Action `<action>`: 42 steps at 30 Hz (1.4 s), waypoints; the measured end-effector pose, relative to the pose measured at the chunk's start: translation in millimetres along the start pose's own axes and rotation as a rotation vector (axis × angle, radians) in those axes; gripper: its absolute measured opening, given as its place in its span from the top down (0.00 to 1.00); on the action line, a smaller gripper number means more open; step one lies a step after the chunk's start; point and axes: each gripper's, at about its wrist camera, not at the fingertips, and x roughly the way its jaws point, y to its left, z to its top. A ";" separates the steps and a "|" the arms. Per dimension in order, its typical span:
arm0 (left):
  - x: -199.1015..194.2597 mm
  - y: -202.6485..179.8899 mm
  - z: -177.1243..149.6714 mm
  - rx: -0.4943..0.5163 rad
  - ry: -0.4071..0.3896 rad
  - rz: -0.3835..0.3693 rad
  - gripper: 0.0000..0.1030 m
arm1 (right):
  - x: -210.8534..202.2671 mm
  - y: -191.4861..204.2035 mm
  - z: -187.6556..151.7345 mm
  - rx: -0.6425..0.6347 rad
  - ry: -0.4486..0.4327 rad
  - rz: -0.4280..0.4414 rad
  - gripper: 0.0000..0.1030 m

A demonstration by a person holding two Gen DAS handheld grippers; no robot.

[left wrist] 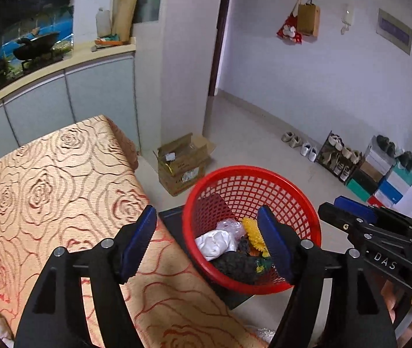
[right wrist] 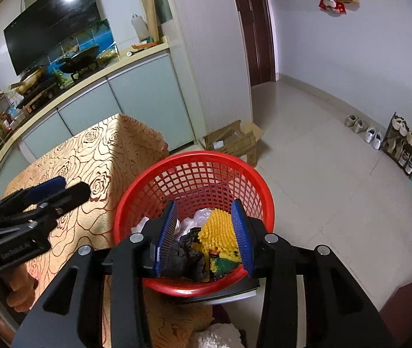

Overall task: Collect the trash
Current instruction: 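Carry the white tissue and yellow foam net to the red basket and open both tools, then move both tools back over the table toward the remaining trash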

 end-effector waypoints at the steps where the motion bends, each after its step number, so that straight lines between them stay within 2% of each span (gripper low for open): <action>1: -4.3 1.9 -0.6 -0.003 -0.006 0.002 0.31 | -2.9 2.7 -0.5 -0.007 -0.006 -0.002 0.62; 7: -42.7 20.4 -5.3 -0.020 -0.060 0.045 0.30 | -18.2 21.2 -0.5 -0.029 -0.033 0.017 0.62; 12: -79.5 40.6 -16.0 -0.045 -0.102 0.086 0.30 | -36.1 46.9 -1.9 -0.067 -0.067 0.051 0.56; 18: -129.3 76.7 -31.7 -0.097 -0.154 0.166 0.28 | -50.7 81.1 -4.3 -0.117 -0.092 0.104 0.55; 25: -182.7 120.7 -51.8 -0.154 -0.201 0.305 0.27 | -60.7 112.4 -9.9 -0.154 -0.096 0.158 0.54; 29: -208.9 147.1 -65.5 -0.204 -0.217 0.370 0.27 | -65.4 126.3 -13.1 -0.178 -0.094 0.180 0.53; 35: -243.4 185.5 -90.3 -0.286 -0.226 0.466 0.27 | -69.6 145.1 -22.7 -0.218 -0.087 0.213 0.46; 42: -268.2 204.1 -116.2 -0.338 -0.225 0.521 0.27 | -71.0 175.0 -35.1 -0.269 -0.069 0.269 0.42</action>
